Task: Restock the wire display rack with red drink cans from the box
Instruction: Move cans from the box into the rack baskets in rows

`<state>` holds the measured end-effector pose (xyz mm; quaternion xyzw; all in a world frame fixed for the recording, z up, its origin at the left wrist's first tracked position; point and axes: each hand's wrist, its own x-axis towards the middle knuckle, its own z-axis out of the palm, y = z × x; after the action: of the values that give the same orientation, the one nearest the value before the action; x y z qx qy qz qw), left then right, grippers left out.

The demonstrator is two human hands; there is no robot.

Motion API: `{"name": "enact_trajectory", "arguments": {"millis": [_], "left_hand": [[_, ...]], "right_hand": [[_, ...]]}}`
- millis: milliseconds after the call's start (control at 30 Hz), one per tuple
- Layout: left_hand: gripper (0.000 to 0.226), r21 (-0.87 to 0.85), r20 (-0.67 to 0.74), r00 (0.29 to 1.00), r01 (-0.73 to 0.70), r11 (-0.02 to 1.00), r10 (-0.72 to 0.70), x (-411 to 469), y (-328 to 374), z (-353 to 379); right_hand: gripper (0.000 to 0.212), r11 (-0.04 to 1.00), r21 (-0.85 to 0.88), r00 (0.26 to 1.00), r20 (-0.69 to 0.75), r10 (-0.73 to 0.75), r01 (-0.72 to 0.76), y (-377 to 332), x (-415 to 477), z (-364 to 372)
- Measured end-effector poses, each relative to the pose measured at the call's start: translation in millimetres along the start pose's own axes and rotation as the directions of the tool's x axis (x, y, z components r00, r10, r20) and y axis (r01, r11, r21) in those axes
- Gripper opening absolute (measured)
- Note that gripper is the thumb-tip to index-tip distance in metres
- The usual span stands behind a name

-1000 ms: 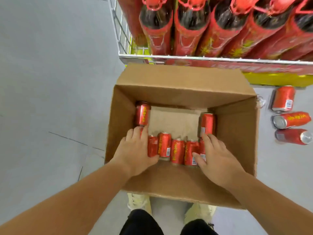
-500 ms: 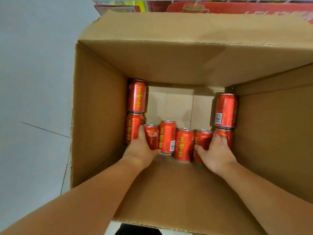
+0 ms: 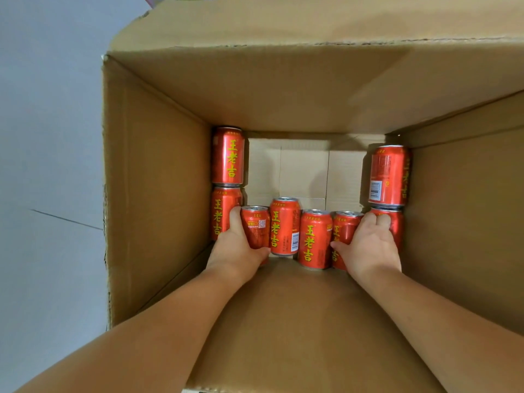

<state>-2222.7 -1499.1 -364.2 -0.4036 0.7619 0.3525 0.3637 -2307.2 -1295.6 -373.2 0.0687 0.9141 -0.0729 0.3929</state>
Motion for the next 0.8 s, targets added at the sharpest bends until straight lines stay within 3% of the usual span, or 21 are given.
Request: {"name": "enact_trajectory", "arguments": {"millis": [233,333,467,633,800], "left_hand": [[0.103,-0.164,0.042,0.999,-0.014,0.986,0.021,-0.1,-11.3,-18.2],[0.099,-0.267,0.083,0.996,-0.006,0.964,0.030,0.5,-17.5,-28.5],[0.093,-0.376,0.135,0.988,-0.014,0.926,0.069,0.1,-18.4,-32.3],[0.089,-0.505,0.181,0.979,0.009,0.863,0.096,-7.4,-7.6,-35.1],[0.093,-0.514,0.276,0.954,0.045,0.857,0.116,-33.8,14.0,-60.8]], "right_hand": [[0.061,0.993,0.108,0.998,-0.046,-0.052,0.057,-4.4,-6.2,4.5],[0.055,0.973,0.222,0.997,0.033,-0.068,0.059,-9.0,-3.9,7.0],[0.064,0.929,0.371,0.992,0.114,-0.053,0.007,-8.3,-1.4,5.0],[0.070,0.831,0.556,0.982,0.166,-0.095,-0.014,-1.9,-10.3,-14.1],[0.063,0.638,0.765,0.973,0.198,-0.115,-0.081,-1.5,-25.5,-55.7]]}}
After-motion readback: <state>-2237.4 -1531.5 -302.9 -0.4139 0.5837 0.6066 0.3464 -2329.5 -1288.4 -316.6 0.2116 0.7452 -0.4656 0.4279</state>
